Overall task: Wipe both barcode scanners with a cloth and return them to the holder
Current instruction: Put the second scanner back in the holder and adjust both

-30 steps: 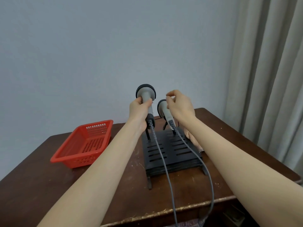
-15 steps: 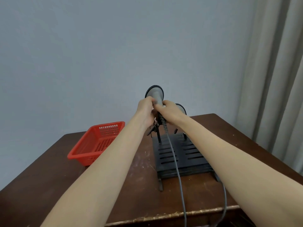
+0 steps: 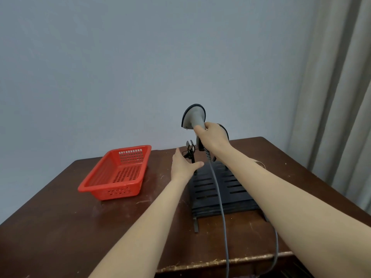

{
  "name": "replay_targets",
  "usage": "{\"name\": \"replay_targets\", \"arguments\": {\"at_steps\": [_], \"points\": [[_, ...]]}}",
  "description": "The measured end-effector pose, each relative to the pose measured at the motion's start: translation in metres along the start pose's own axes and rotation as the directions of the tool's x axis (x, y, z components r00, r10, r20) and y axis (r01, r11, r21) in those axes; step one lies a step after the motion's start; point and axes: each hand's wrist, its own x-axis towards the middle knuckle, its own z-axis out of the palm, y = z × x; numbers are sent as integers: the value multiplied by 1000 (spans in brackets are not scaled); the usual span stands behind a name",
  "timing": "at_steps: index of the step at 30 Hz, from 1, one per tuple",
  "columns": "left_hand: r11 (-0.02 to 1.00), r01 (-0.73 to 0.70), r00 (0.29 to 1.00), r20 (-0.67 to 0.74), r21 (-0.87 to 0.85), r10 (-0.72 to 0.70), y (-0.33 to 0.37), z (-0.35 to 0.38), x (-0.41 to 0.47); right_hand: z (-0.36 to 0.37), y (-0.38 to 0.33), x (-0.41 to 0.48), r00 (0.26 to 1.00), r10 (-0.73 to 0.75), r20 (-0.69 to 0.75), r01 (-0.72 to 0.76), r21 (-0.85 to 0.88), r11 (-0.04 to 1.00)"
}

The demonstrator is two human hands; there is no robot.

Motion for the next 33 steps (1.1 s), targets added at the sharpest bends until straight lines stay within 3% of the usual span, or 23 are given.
{"name": "replay_targets", "arguments": {"at_steps": [8,14,33], "points": [[1000,0,994,-111,1,0,-12,14,11,11,5,0,1000,4,29,-3,-28,1000],[992,-55,988,-139,114,71,-11,17,11,14,10,3,1000,-3,30,3,5,1000],[978,-105,992,-49,181,115,-5,19,11,24,27,11,1000,3,27,-4,40,999]]}}
